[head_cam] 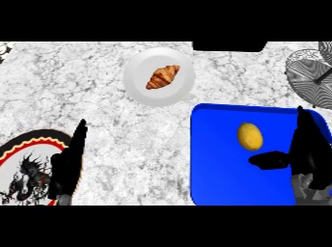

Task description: Pick the lemon from the tray and place it in the tiered basket

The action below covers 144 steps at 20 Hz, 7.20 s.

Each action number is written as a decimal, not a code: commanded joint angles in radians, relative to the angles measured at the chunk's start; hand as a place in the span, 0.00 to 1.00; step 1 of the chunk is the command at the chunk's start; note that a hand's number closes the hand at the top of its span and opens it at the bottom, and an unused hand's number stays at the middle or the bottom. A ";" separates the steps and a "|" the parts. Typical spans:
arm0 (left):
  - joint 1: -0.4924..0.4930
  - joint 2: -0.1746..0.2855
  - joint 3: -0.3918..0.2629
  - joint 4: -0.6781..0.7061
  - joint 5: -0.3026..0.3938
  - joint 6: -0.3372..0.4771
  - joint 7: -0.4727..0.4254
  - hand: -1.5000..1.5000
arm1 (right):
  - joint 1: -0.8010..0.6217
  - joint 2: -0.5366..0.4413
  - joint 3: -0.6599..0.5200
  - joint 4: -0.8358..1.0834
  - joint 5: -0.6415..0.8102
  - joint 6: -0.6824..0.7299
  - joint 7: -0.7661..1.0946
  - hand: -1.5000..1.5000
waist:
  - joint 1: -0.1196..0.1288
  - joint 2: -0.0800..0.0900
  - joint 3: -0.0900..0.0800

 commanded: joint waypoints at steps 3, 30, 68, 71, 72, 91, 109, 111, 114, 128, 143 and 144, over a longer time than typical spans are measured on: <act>0.018 0.021 0.027 0.009 0.032 -0.041 0.027 0.50 | -0.136 0.142 0.000 0.121 0.044 0.145 0.231 0.00 | -0.010 0.002 -0.001; 0.054 -0.009 0.024 -0.052 -0.018 -0.010 0.069 0.50 | -0.260 0.382 -0.252 0.390 0.066 0.408 0.196 0.00 | -0.029 -0.003 0.001; 0.123 -0.054 0.082 -0.035 -0.050 -0.056 0.024 0.50 | -0.043 -0.263 -0.565 0.544 -0.052 0.510 -1.165 1.00 | -0.077 -0.002 0.006; 0.121 -0.073 0.069 -0.053 -0.069 -0.031 0.023 0.50 | -0.063 -0.326 -0.746 0.599 -0.215 0.539 -1.293 1.00 | -0.073 -0.005 0.005; 0.138 -0.058 0.081 -0.042 -0.063 -0.043 0.011 0.50 | -0.065 -0.354 -0.794 0.633 -0.248 0.544 -1.340 1.00 | -0.066 -0.003 0.005; 0.044 -0.084 0.102 0.012 -0.101 -0.076 0.022 0.50 | -0.316 -0.728 -1.010 0.923 -0.409 0.639 -1.483 1.00 | -0.015 0.003 0.001; 0.039 -0.086 0.090 -0.015 -0.126 -0.113 0.051 0.50 | -0.807 -0.599 -0.692 1.255 -0.193 0.485 -1.438 1.00 | 0.023 0.015 0.002; 0.026 -0.086 0.115 0.000 -0.115 -0.111 0.049 0.50 | -0.813 -0.555 -0.675 1.283 -0.174 0.451 -1.463 1.00 | 0.020 0.015 0.002; 0.068 -0.096 0.089 -0.049 -0.119 -0.117 0.050 0.50 | -0.844 -0.518 -0.648 1.335 -0.128 0.392 -1.459 1.00 | 0.029 0.016 0.003; 0.024 -0.110 0.104 0.031 -0.131 -0.131 0.021 0.50 | -0.918 -0.408 -0.770 1.591 -0.207 0.364 -1.431 0.00 | 0.028 0.025 0.004; 0.026 -0.112 0.124 0.009 -0.136 -0.122 0.033 0.50 | -0.916 -0.546 -1.033 1.596 -0.453 0.310 -1.472 0.00 | 0.007 0.021 0.005; 0.036 -0.119 0.130 0.000 -0.118 -0.129 0.018 0.50 | -0.904 -0.560 -1.058 1.607 -0.471 0.269 -1.465 0.00 | 0.019 0.027 0.006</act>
